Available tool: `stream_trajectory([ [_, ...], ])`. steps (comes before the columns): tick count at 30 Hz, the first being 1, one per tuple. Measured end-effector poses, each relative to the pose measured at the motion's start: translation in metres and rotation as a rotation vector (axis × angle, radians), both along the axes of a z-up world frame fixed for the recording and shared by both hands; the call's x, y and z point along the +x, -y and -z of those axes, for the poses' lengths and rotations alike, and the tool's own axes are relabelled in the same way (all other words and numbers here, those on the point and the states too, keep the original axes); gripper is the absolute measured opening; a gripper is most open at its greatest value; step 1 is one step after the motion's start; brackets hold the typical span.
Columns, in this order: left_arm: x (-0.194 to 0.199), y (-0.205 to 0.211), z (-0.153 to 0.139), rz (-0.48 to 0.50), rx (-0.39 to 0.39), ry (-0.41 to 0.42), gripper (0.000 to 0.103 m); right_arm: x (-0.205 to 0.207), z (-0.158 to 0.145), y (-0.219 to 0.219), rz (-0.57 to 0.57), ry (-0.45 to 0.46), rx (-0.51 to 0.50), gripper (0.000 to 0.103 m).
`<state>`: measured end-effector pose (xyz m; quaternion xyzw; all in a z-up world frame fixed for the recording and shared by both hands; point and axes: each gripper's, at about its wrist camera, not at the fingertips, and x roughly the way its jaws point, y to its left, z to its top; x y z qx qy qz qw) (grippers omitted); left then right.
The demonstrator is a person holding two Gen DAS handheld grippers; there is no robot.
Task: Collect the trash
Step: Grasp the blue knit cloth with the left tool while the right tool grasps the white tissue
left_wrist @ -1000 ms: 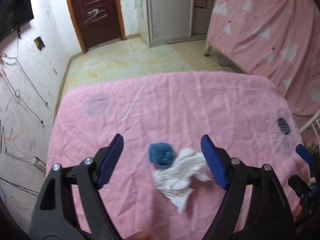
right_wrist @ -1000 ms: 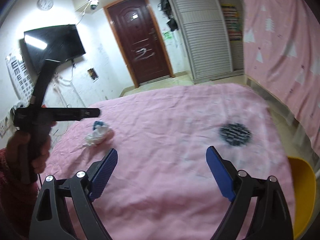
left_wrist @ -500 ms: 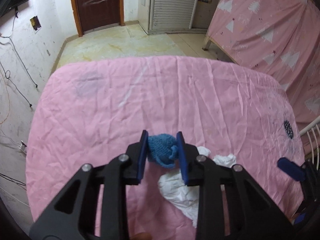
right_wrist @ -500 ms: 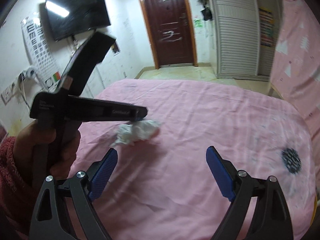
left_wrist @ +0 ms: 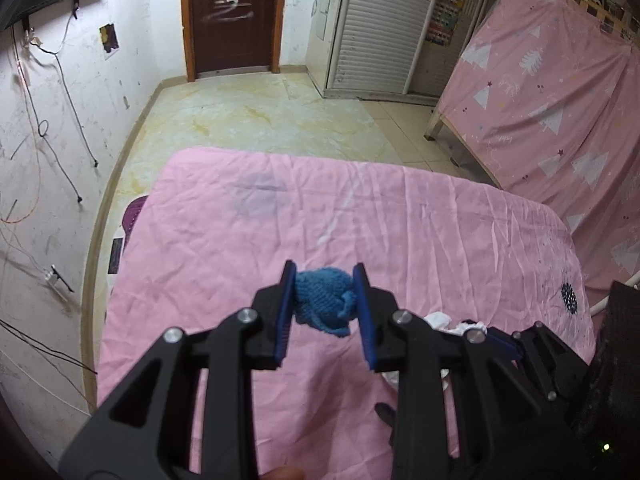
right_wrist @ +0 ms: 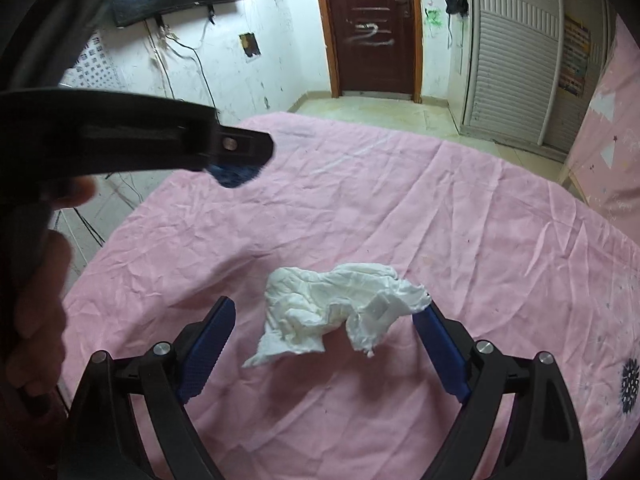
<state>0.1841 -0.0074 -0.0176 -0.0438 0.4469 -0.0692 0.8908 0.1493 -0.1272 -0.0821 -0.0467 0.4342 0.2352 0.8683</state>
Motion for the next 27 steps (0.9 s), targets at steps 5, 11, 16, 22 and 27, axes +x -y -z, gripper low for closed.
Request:
stream_trajectory([
  [5,0.001,0.006,0.001,0.004,0.000,0.003,0.027,0.006,0.000,-0.004,0.002,0.003,-0.021,0.035],
  [11,-0.012,0.029,-0.008,0.036,0.025,0.021,0.027,-0.009,-0.011,0.028,0.056,0.040,0.066,0.029],
  [16,-0.024,0.061,-0.019,0.088,0.045,0.046,0.027,-0.038,-0.033,0.083,0.133,0.108,0.157,0.029],
  [22,-0.038,0.123,-0.028,0.181,0.060,0.069,0.027,-0.076,-0.048,0.162,0.260,0.180,0.224,0.029],
  [27,-0.056,0.184,-0.027,0.278,0.078,0.072,0.027,-0.111,-0.053,0.239,0.377,0.235,0.283,0.029],
])
